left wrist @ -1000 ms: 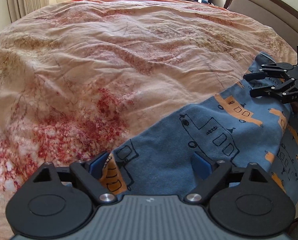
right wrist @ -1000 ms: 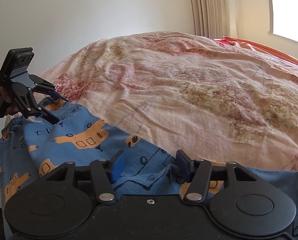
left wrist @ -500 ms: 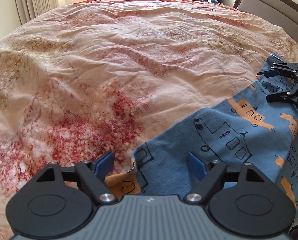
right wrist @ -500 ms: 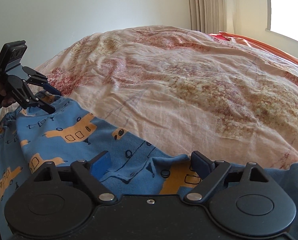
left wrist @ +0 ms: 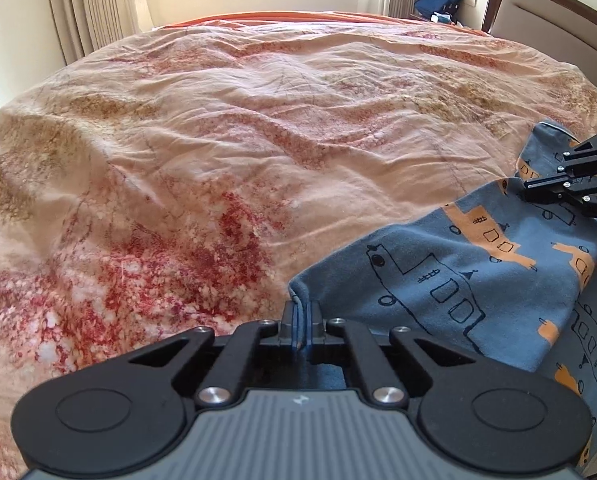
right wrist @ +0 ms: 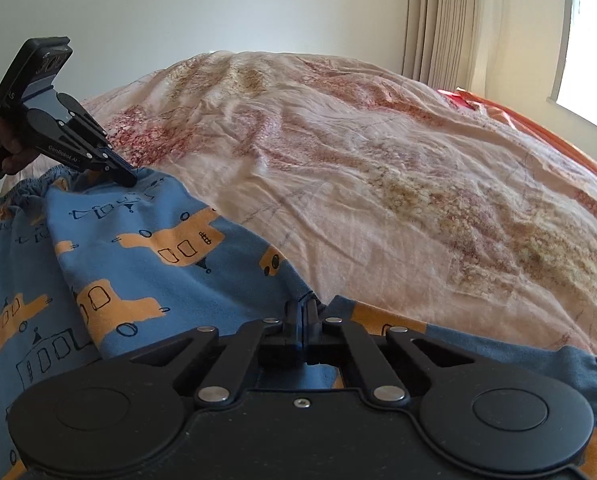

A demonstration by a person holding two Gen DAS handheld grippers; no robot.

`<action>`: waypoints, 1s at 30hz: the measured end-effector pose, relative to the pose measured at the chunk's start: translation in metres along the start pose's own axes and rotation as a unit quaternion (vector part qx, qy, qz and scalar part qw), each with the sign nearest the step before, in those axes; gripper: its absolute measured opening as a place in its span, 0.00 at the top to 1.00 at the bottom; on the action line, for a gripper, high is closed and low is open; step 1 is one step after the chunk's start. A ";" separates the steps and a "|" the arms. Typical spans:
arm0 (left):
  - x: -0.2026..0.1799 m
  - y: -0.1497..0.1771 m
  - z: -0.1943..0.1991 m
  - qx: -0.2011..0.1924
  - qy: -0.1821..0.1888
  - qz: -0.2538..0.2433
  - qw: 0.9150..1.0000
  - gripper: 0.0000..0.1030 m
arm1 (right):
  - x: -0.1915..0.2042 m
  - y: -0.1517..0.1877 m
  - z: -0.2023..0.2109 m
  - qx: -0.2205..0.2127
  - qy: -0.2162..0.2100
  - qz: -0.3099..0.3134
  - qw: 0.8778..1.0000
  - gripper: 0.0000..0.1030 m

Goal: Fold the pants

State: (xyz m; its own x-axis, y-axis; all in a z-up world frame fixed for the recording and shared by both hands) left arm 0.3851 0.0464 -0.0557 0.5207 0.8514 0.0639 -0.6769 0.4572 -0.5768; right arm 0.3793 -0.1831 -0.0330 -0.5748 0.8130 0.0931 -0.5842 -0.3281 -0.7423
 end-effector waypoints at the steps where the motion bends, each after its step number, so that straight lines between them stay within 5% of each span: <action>1: 0.000 -0.001 0.003 -0.006 -0.006 -0.002 1.000 0.98 | 0.002 -0.003 0.003 -0.007 0.010 0.009 1.000 1.00; 7: 0.002 -0.020 0.033 -0.069 -0.062 -0.034 0.995 0.99 | 0.005 -0.038 0.016 -0.075 0.084 0.057 0.992 1.00; 12: 0.023 -0.048 0.042 -0.117 -0.126 -0.032 0.985 0.99 | -0.005 -0.080 0.008 -0.143 0.167 0.078 0.972 1.00; 18: 0.049 -0.049 0.004 -0.087 -0.143 -0.010 0.986 0.99 | -0.016 -0.080 -0.039 -0.085 0.119 0.017 0.989 1.00; 22: 0.053 -0.036 -0.013 -0.080 -0.117 0.004 0.990 0.97 | -0.017 -0.062 -0.047 -0.063 0.049 -0.032 0.996 0.66; 25: 0.058 -0.031 -0.008 -0.077 -0.081 0.014 0.994 0.75 | -0.019 -0.057 -0.047 -0.052 0.032 -0.046 0.997 0.40; 27: 0.064 -0.028 -0.001 -0.079 -0.066 0.015 0.995 0.44 | -0.021 -0.057 -0.048 -0.047 0.019 -0.063 0.997 0.32; 30: 0.076 -0.021 0.009 -0.075 -0.063 0.014 0.995 0.38 | -0.023 -0.051 -0.053 -0.026 0.004 -0.084 0.996 0.30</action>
State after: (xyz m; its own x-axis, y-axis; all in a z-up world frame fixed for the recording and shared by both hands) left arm 0.4347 0.1034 -0.0316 0.4267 0.8930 0.1432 -0.5991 0.3977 -0.6949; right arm 0.4527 -0.1600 -0.0326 -0.4663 0.8583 0.2143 -0.6413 -0.1611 -0.7502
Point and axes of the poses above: each gripper's, at about its wrist camera, not at the fingertips, and z roughly against the way its jaws point, x to its left, y to its underside, the point moved 9 cm from there along -z, roughly the way its jaws point, and after that the axes turned 6 degrees about -z, right-handed, at the moved point
